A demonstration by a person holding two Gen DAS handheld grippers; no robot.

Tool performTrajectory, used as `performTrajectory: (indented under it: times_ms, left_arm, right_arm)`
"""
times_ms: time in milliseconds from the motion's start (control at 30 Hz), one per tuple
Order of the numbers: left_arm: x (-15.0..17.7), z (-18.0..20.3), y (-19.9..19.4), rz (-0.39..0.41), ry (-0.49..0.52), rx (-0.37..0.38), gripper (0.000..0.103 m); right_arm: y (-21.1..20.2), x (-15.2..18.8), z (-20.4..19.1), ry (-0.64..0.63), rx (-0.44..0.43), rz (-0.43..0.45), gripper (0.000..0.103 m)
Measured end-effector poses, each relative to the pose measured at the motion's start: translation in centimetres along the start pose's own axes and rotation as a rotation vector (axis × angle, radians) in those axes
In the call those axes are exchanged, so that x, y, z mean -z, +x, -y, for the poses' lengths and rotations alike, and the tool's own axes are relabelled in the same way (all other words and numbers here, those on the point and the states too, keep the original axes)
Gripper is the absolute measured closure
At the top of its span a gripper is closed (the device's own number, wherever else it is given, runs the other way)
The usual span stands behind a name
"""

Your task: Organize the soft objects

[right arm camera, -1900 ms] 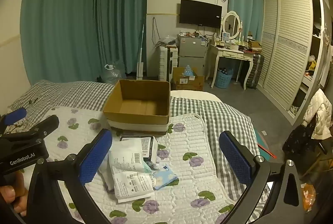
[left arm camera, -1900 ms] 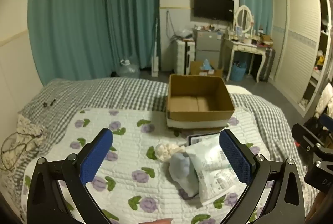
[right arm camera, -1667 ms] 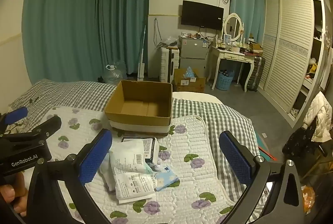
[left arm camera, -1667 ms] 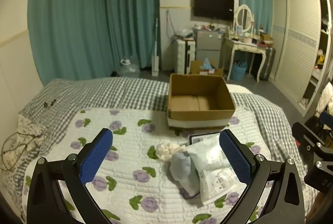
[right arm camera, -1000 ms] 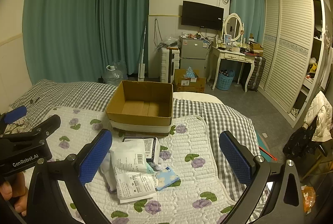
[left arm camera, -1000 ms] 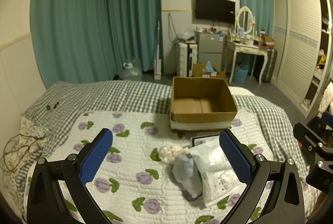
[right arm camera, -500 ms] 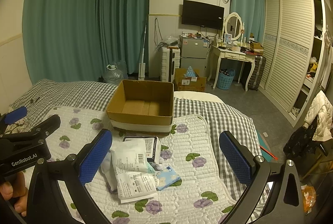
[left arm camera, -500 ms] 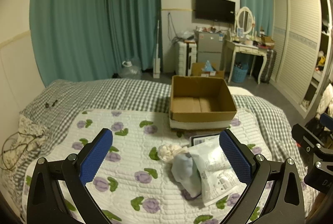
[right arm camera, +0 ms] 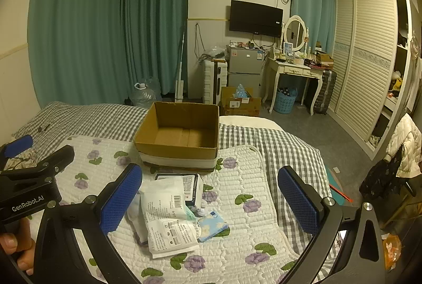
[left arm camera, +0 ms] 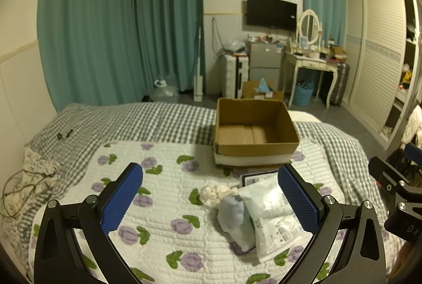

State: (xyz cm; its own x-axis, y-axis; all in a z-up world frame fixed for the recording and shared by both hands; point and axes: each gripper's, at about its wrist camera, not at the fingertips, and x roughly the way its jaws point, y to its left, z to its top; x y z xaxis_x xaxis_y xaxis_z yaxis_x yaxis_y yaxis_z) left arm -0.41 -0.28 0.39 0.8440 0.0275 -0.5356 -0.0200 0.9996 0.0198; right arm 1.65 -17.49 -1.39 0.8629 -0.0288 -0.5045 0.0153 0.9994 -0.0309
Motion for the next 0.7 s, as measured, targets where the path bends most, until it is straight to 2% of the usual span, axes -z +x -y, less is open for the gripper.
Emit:
performTrajectory:
  times_ms: [700]
  left_arm:
    - [-0.3, -1.3, -0.6, 0.021, -0.021, 0.006, 0.0]
  right_arm:
    - [0.0, 0.0, 0.2, 0.003, -0.001, 0.009, 0.0]
